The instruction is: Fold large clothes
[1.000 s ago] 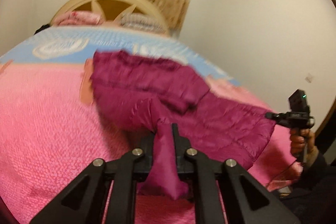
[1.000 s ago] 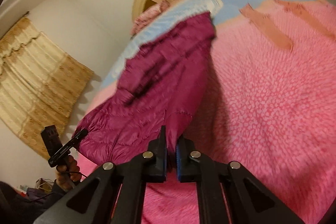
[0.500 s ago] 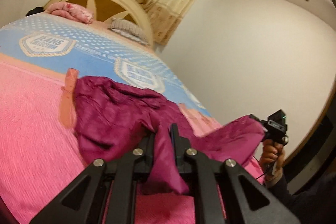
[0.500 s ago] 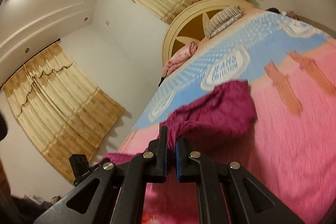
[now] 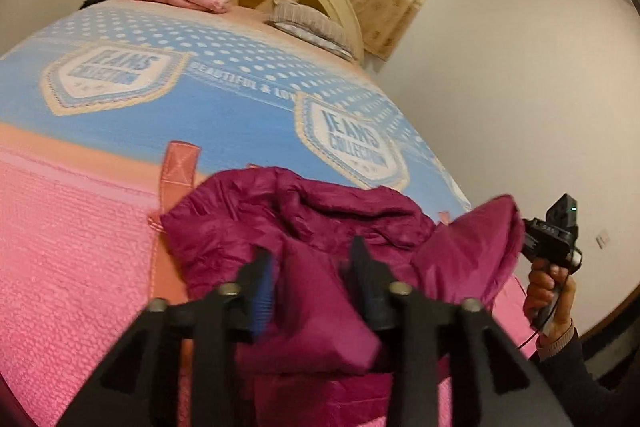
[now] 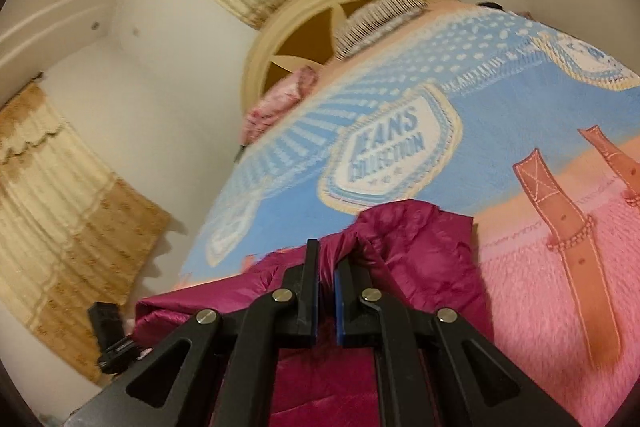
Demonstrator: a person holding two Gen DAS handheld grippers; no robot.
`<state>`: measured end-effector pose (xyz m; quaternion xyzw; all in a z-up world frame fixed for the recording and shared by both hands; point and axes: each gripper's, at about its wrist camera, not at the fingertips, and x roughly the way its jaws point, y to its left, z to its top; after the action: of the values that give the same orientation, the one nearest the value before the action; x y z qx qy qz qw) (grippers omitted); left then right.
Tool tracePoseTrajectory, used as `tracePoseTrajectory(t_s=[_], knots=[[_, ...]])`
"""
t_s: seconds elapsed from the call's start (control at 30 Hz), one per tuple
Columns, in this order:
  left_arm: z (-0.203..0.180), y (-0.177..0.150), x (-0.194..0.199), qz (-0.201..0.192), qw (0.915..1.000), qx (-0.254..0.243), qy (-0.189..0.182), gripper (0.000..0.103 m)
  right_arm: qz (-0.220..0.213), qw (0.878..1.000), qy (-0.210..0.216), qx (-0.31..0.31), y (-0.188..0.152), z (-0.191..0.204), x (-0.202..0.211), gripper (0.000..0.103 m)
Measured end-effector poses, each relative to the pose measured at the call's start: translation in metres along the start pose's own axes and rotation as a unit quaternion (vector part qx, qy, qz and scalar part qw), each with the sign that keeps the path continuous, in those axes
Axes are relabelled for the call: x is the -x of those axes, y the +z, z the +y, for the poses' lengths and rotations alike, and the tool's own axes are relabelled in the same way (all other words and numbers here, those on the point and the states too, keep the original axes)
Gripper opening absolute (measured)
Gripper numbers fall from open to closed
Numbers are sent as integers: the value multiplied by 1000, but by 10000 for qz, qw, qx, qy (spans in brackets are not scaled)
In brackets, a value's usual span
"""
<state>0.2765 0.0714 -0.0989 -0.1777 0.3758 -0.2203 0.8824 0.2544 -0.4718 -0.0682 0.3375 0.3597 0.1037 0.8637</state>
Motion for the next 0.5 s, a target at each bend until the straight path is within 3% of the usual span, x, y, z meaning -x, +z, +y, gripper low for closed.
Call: tracePoseTrajectory(t_s=[0.03,0.07,0.1,0.13,0.23,0.33,0.5], knots=[[-1,-1,2,-70,9999,-29,77,57,64,9999,-69,-37,2,-6,-13,4],[-5,-2,7,-216,9993,-134,273,72,119,9998,-119,-64,3,-11,-23,4],[-9,-2,14,-431,9968,-310,603,95,174,9997,-169,-68,5,-15,-33,4],[-12,-2,19,-597,9937,-433,847,103,198,9995,-244,-68,6,-19,-42,4],[-21,-3,29,-935,9871,-771,1043,103,317,9988,-329,-200,8,-33,-66,4],[-37,-7,15,-761,9857,-995,1126,103,409,9982,-399,-195,8,-40,-84,4],[-91,-32,-39,-232,9784,-1821,951,103,389,9971,-631,-181,8,-48,-103,5]])
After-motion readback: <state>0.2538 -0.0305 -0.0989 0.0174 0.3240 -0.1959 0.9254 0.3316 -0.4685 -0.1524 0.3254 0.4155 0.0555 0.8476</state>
